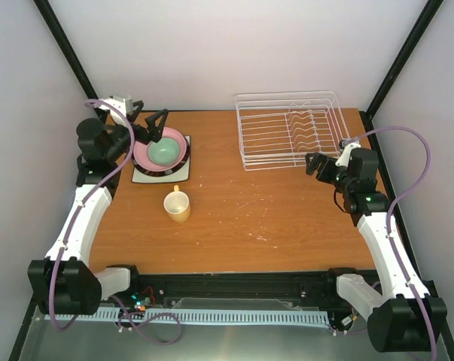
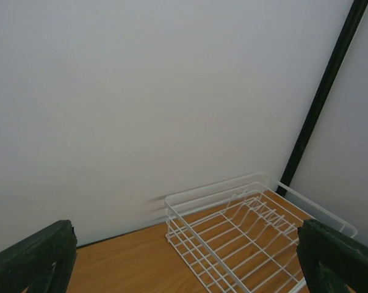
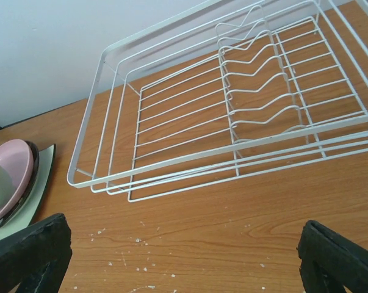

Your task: Load the mixed dishes into the dish rack

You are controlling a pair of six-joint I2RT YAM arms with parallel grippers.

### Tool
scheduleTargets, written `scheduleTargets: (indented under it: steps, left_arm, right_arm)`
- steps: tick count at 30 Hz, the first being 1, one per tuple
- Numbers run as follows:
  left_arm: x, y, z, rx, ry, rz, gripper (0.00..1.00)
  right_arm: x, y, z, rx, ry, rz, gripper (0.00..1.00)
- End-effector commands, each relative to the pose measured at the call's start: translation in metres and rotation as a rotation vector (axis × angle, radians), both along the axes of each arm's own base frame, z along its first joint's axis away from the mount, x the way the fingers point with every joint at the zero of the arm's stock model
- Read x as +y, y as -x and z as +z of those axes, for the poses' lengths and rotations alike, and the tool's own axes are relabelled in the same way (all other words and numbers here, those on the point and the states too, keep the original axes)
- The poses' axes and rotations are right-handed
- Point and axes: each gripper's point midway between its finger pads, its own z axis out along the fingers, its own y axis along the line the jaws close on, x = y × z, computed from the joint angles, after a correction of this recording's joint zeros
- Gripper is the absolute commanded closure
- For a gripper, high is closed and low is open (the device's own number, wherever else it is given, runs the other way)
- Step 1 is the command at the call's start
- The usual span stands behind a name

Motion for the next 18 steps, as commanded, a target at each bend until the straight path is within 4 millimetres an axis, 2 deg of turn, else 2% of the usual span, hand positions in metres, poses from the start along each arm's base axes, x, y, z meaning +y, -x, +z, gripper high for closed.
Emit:
scheduleTargets:
  steps: [1, 3, 7, 10, 12, 14, 18]
  left_arm:
    - [0.006, 0.004, 0.022, 0.016, -0.075, 0.062, 0.01]
    - [0.008, 0.004, 0.024, 0.028, -0.094, 0.078, 0.01]
    - [0.015, 0.002, 0.022, 0.031, -0.135, 0.12, 0.0]
    - [0.02, -0.002, 0.017, 0.057, -0.163, 0.147, 0.0]
    - [0.024, -0.005, 0.009, 0.091, -0.179, 0.17, 0.0]
    - [0.029, -0.01, 0.0, 0.123, -0.19, 0.2, 0.0]
    - [0.036, -0.016, -0.016, 0.207, -0.214, 0.231, 0.0]
  right_arm:
    - [-0.004, 0.008, 0.013, -0.03, -0.006, -0.034, 0.0]
    - [-0.001, 0.011, 0.008, -0.029, -0.035, -0.029, 0.0]
    - [0.021, 0.012, 0.001, -0.046, -0.05, 0.115, 0.0]
    - [0.034, 0.008, 0.008, 0.02, -0.033, 0.188, 0.08]
    - [0.045, 0.001, 0.014, 0.042, 0.044, 0.214, 0.12]
    - [0.066, -0.007, 0.019, 0.072, 0.126, 0.25, 0.18]
    - [0.11, -0.04, 0.03, 0.208, 0.205, 0.329, 0.32]
